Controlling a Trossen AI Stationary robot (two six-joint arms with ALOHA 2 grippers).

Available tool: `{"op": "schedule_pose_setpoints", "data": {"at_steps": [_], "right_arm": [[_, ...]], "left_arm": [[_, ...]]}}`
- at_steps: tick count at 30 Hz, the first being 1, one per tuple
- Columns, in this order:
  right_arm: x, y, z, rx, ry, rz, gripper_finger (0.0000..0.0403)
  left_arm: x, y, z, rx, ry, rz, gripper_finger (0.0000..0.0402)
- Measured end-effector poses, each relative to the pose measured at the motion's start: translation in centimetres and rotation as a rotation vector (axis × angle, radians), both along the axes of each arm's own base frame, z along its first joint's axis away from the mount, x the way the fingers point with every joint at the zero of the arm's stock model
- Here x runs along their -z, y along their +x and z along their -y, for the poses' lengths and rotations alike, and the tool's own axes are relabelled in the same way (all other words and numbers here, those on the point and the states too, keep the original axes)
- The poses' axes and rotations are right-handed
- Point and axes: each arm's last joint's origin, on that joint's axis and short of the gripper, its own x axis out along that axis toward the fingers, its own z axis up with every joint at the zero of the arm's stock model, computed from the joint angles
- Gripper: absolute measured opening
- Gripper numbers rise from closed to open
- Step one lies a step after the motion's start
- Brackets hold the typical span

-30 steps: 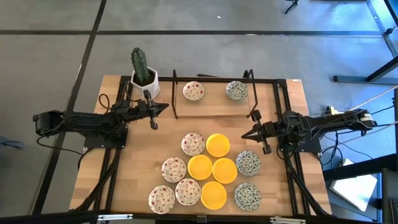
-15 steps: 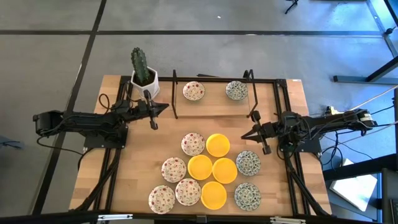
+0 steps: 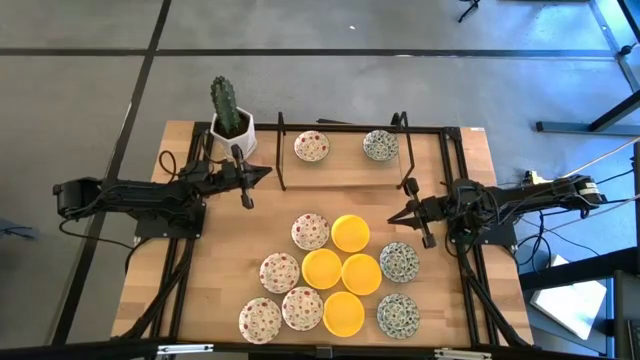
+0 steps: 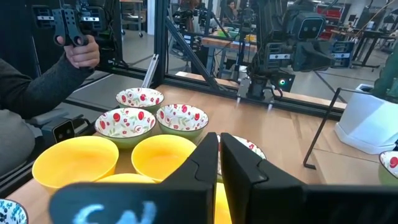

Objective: Pick & Place Mini bowls
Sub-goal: Put the yellow bowl on the shelf

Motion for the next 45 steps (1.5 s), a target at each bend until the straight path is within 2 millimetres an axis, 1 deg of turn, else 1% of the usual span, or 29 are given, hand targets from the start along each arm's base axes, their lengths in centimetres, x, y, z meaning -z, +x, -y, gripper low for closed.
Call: {"op": "schedule_pose_setpoints", "data": {"at_steps": [5, 8, 15, 19, 23, 25, 29, 33, 37, 41, 45], "right_arm": [[0.0, 0.0, 0.0, 0.0, 0.006, -0.002, 0.0021], [0.1, 0.0, 0.0, 0.0, 0.038, -0.018, 0.0021], [0.1, 0.0, 0.0, 0.0, 0.024, -0.016, 0.0021], [0.1, 0.0, 0.0, 0.0, 0.024, -0.016, 0.0021], [0.1, 0.0, 0.0, 0.0, 0.025, -0.016, 0.0021], [0.1, 0.0, 0.0, 0.0, 0.024, -0.016, 0.0021], [0.1, 0.0, 0.0, 0.01, 0.028, -0.016, 0.0021], [0.1, 0.0, 0.1, 0.034, 0.049, -0.021, 0.0021], [0.1, 0.0, 0.1, 0.035, 0.054, -0.027, 0.0021], [0.3, 0.1, 0.1, 0.036, 0.051, -0.045, 0.0021], [0.3, 0.7, 0.1, 0.053, 0.12, -0.06, 0.0021]], "left_arm": [[0.0, 0.0, 0.0, 0.001, -0.003, 0.002, 0.0002], [0.1, 0.0, 0.1, 0.031, -0.018, -0.009, 0.0003], [0.2, 0.1, 0.1, 0.055, -0.012, -0.019, 0.0001], [0.2, 0.1, 0.1, 0.069, -0.105, 0.006, 0.0007], [0.1, 0.1, 0.2, 0.099, -0.107, 0.014, 0.0009], [-0.1, 0.2, 0.3, 0.108, -0.103, 0.019, 0.0008], [-1.3, 0.9, 0.9, 0.151, -0.102, 0.053, 0.0002], [-1.8, 1.3, 1.6, 0.201, -0.1, 0.057, 0.0004], [-1.9, 1.5, 2.2, 0.23, -0.049, 0.05, 0.0009], [-1.9, 1.5, 2.3, 0.196, -0.015, 0.044, 0.0009], [-1.8, 1.5, 2.1, 0.119, -0.024, 0.041, 0.0005]]}}
